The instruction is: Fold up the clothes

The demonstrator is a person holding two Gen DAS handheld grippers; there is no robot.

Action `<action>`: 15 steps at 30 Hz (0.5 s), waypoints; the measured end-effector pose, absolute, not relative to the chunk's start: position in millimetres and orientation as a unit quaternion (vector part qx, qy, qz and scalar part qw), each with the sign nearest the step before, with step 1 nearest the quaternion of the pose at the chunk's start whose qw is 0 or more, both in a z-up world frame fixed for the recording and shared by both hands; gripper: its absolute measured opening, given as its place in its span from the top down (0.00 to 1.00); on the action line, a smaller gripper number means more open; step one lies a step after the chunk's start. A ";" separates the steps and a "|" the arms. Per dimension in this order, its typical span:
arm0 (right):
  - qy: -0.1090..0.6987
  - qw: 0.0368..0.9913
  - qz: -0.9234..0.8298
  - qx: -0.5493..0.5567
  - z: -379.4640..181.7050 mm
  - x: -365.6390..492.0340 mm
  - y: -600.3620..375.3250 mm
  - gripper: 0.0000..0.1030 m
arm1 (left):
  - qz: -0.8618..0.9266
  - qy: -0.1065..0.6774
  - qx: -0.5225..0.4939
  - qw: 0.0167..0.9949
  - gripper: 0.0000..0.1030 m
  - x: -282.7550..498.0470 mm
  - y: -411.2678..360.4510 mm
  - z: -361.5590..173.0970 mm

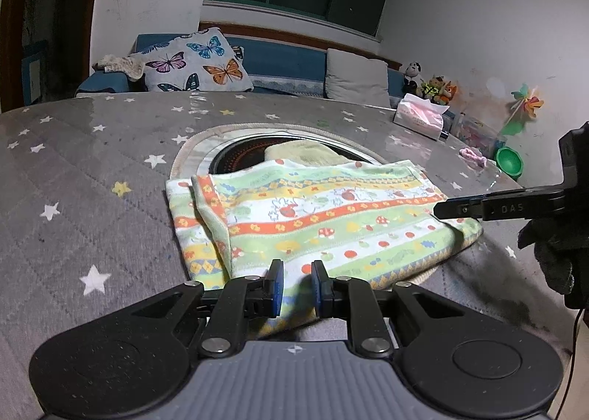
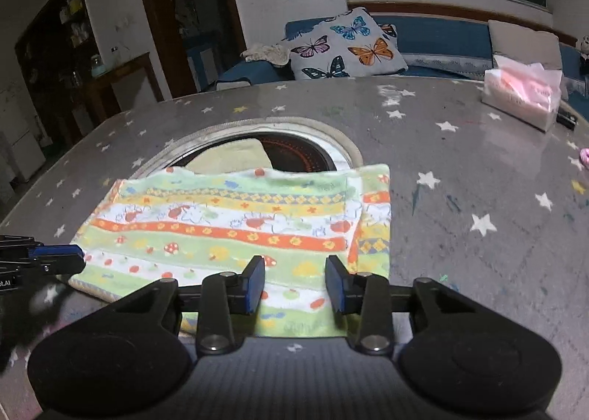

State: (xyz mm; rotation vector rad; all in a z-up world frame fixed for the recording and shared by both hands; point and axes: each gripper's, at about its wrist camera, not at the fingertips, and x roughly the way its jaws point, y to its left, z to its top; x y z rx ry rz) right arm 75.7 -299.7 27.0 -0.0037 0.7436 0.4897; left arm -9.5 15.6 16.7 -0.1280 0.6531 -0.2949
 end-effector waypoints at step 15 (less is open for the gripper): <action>0.370 0.905 0.210 -0.006 18.7 140.6 -287.8 0.64 | -0.104 0.339 -0.047 0.934 0.84 65.5 29.8 17.6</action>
